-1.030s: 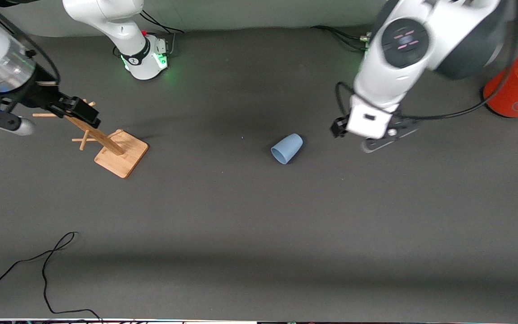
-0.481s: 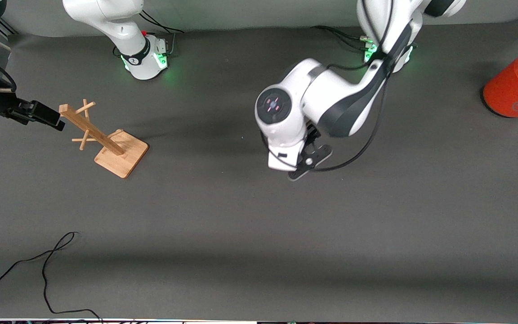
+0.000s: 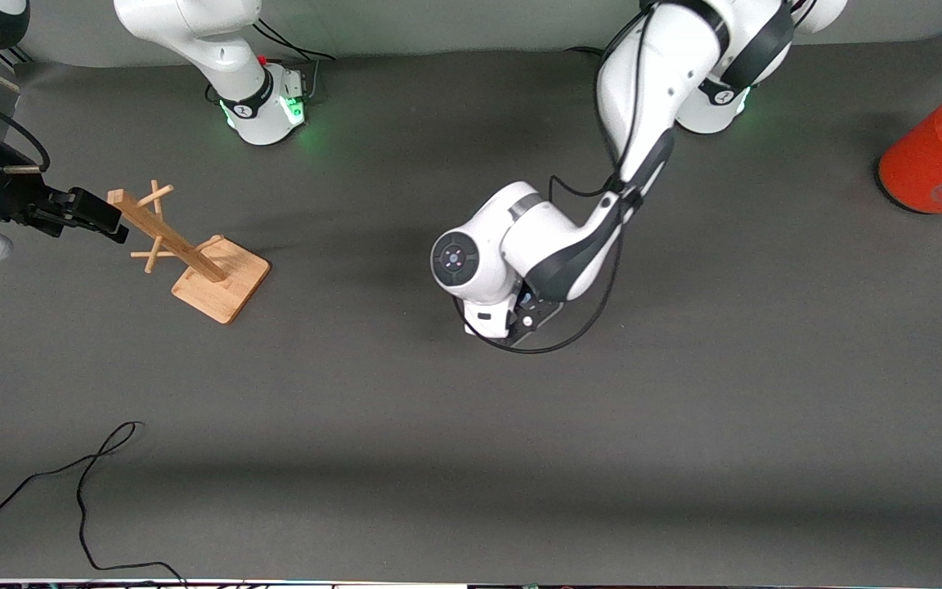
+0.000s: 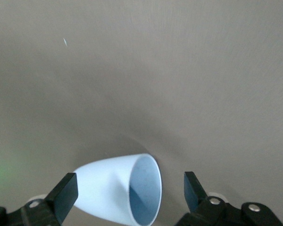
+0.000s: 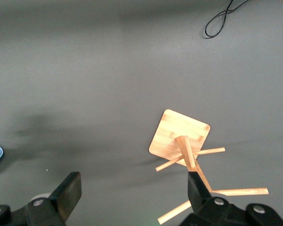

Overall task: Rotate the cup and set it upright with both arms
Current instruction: 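Grasp the lying blue cup at its rim with the left gripper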

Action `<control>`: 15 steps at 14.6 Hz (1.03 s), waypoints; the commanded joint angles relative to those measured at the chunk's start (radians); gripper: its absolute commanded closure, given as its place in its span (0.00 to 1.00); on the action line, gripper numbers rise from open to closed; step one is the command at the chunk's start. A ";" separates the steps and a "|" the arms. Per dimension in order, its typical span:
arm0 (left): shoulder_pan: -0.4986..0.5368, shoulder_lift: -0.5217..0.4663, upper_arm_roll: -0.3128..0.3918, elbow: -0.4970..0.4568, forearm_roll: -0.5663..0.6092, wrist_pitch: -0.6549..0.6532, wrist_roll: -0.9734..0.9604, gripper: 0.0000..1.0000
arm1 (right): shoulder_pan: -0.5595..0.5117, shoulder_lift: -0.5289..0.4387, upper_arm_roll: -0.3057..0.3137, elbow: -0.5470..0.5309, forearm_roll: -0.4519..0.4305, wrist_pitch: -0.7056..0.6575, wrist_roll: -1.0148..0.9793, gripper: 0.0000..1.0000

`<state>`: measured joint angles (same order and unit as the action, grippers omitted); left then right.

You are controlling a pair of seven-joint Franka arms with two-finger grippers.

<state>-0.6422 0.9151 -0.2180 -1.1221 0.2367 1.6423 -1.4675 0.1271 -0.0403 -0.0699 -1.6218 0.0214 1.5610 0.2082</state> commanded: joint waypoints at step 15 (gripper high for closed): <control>-0.042 0.002 0.008 -0.048 -0.039 -0.148 -0.065 0.60 | 0.014 -0.044 -0.044 -0.029 0.063 -0.016 -0.136 0.00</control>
<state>-0.6796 0.9441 -0.2167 -1.1557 0.2205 1.5210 -1.5143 0.1390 -0.0554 -0.1075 -1.6256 0.0599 1.5474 0.0994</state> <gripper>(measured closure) 0.198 0.000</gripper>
